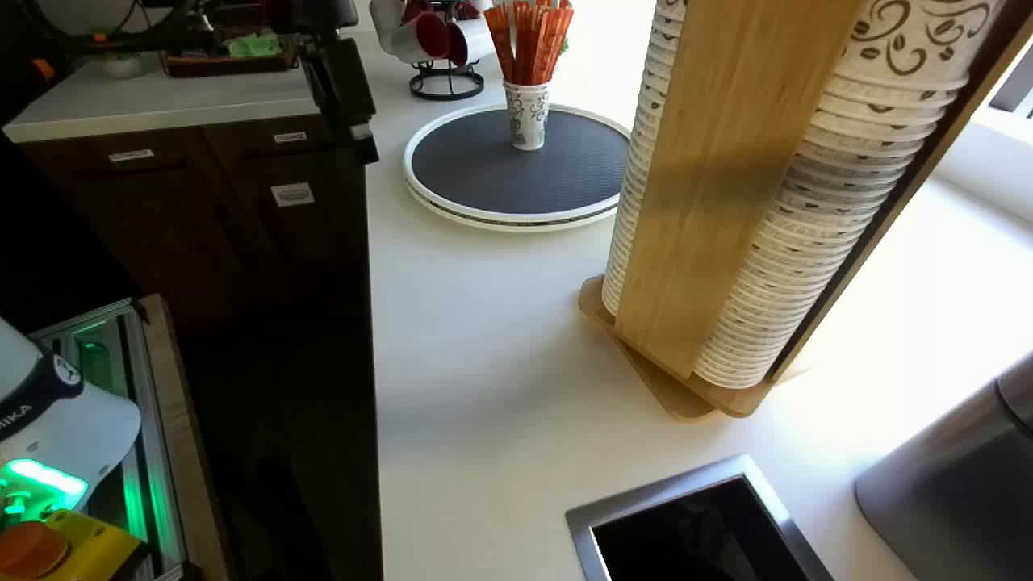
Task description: Take one packet of chopsticks out of the cup and place it next to the cup
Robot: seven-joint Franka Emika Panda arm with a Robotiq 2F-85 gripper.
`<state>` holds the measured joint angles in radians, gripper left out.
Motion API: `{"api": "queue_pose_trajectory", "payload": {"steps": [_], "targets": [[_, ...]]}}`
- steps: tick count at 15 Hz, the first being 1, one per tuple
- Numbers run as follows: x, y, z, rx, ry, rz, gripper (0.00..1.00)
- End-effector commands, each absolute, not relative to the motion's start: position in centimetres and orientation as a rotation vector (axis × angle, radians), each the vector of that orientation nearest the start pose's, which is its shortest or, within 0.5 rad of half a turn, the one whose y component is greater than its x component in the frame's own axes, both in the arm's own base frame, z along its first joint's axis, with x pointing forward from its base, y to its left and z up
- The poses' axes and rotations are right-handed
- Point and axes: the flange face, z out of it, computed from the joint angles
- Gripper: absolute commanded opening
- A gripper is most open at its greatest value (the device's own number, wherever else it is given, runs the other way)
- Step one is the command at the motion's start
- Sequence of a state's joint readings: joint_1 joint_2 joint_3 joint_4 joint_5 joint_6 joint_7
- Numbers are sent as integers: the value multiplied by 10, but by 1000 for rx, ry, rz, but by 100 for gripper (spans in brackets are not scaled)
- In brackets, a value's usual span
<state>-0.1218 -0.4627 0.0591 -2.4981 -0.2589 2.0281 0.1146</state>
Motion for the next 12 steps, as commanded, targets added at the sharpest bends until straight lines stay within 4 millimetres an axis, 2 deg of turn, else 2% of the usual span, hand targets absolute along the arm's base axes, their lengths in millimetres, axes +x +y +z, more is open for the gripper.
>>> {"api": "queue_pose_trajectory", "payload": {"steps": [1,8,10,12], "targets": [[400,-39,449,-3398,115,8,100],[400,-39,449,-3398,115,8,100],[414,-32,459,-3363,117,-44,100],[434,-25,478,-3336,109,-93,100]]}}
